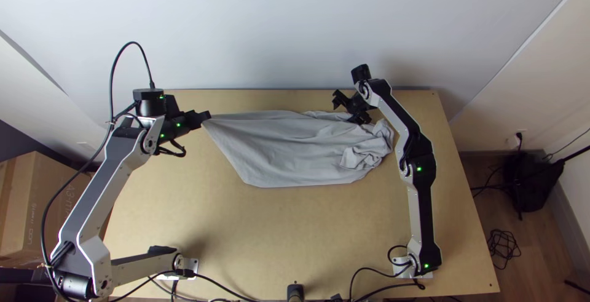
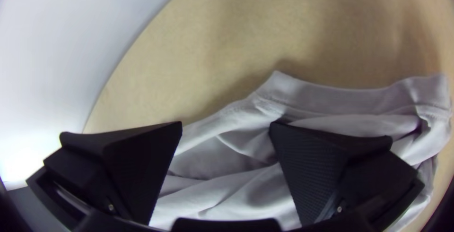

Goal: Fold the t-shirt

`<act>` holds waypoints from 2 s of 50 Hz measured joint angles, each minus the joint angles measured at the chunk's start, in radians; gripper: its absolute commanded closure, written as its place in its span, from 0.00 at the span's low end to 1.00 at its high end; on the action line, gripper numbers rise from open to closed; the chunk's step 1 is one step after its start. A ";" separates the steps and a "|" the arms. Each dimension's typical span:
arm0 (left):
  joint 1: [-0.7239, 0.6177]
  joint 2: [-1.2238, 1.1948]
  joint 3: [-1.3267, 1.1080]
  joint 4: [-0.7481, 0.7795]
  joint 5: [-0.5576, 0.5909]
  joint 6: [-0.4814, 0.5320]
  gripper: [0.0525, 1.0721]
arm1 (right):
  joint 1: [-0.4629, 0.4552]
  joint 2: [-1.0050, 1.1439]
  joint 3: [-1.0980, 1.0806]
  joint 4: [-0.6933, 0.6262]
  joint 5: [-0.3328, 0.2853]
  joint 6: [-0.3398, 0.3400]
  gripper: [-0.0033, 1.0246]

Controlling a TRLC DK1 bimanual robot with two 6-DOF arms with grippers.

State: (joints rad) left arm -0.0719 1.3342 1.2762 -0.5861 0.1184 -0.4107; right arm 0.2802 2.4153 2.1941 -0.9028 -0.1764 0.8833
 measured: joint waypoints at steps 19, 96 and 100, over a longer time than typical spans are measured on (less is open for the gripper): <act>0.043 -0.132 -0.024 -0.011 0.069 0.003 0.98 | 0.007 0.031 0.051 -0.023 0.011 -0.001 0.98; 0.107 -0.249 0.447 0.220 -0.121 0.184 0.98 | -0.093 -1.164 -0.184 0.358 0.023 -0.231 0.98; 0.107 -0.348 0.447 0.220 -0.121 0.194 0.98 | -0.085 -1.283 -0.254 0.383 0.022 -0.261 0.97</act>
State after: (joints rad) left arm 0.0349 0.9867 1.7233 -0.3660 -0.0029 -0.2169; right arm 0.1947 1.1324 1.9404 -0.5198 -0.1543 0.6224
